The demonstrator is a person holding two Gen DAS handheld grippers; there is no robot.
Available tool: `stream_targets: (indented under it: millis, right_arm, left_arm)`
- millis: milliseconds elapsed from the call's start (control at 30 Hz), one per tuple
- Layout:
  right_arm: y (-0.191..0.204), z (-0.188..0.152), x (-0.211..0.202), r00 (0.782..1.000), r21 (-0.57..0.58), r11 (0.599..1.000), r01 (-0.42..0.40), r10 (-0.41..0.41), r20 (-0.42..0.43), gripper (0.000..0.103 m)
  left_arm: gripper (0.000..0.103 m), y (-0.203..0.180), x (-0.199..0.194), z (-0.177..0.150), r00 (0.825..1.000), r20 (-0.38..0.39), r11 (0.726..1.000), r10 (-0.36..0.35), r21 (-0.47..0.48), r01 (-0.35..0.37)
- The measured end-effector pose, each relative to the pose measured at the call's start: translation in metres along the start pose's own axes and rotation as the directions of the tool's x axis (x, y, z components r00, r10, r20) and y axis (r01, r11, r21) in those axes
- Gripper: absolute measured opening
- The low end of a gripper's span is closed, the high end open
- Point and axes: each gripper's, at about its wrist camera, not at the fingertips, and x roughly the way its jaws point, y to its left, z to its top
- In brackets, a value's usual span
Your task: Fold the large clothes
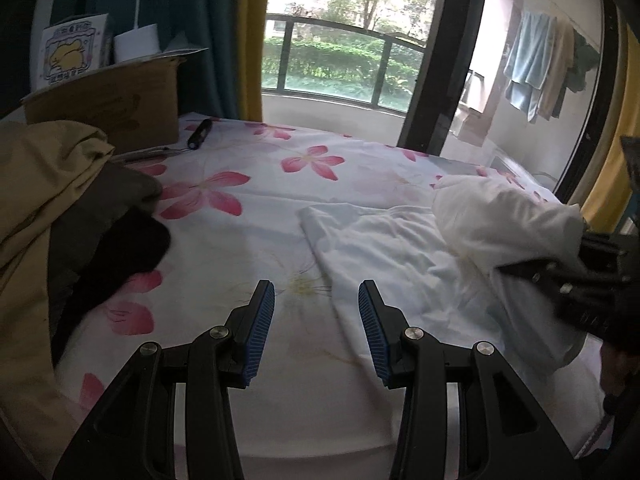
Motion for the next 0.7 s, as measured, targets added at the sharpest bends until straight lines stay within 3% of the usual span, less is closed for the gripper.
stream_targets:
  millis: [167, 267, 333, 533, 700]
  right_arm:
    - [0.019, -0.003, 0.016, 0.999, -0.04, 0.999, -0.036, 0.035, -0.041, 0.033]
    - [0.026, -0.003, 0.015, 0.982, -0.036, 0.982, -0.187, 0.186, -0.041, 0.053]
    - [0.039, -0.005, 0.016, 0.955, -0.061, 0.954, -0.293, 0.289, -0.068, 0.057]
    - [0.06, -0.015, 0.009, 0.938, -0.148, 0.927, -0.345, 0.336, -0.079, 0.059]
    - [0.042, -0.016, -0.018, 0.943, -0.143, 0.933, -0.33, 0.332, -0.005, 0.059]
  left_arm:
    - [0.046, 0.011, -0.001, -0.001, 1.0, -0.012, 1.0, 0.024, -0.018, -0.025]
    - [0.047, 0.016, -0.001, -0.001, 0.999, -0.016, 0.999, 0.034, -0.026, -0.034]
    - [0.047, 0.019, -0.002, 0.0, 0.999, -0.02, 0.999, 0.042, -0.027, -0.042]
    - [0.047, 0.025, -0.007, 0.004, 0.998, -0.017, 0.998, 0.063, -0.029, -0.064]
    - [0.05, 0.02, -0.012, 0.015, 0.999, 0.002, 0.999, 0.049, -0.018, -0.049]
